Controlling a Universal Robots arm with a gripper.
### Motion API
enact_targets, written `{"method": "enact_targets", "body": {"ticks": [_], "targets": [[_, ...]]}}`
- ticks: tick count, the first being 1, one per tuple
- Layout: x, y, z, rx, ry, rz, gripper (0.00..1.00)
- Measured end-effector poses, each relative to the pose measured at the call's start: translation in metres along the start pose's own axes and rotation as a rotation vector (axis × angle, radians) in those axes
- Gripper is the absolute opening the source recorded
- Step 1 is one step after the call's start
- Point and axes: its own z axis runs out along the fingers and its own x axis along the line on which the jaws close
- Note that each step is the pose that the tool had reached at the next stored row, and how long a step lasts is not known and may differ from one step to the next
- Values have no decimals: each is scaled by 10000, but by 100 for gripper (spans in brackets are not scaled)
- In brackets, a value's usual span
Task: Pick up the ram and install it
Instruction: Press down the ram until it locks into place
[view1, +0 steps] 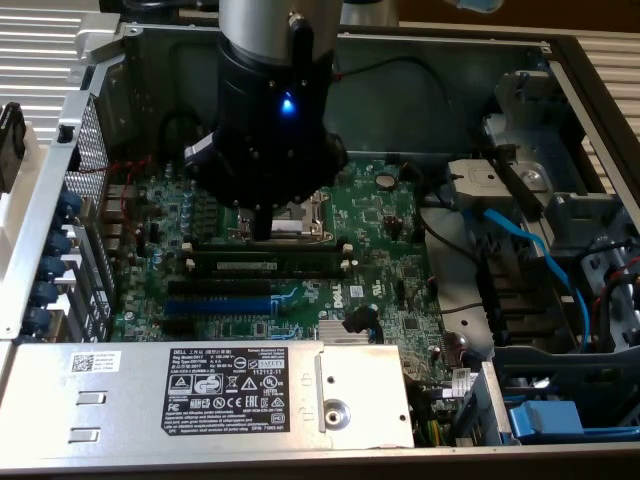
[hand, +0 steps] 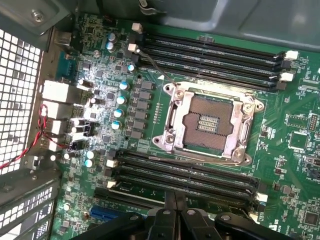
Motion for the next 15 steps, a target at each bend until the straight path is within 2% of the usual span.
{"method": "enact_targets", "body": {"ticks": [7, 15], "targets": [[0, 0, 5, -111, 68, 1466, 10], [0, 0, 6, -177, 101, 2351, 10]]}}
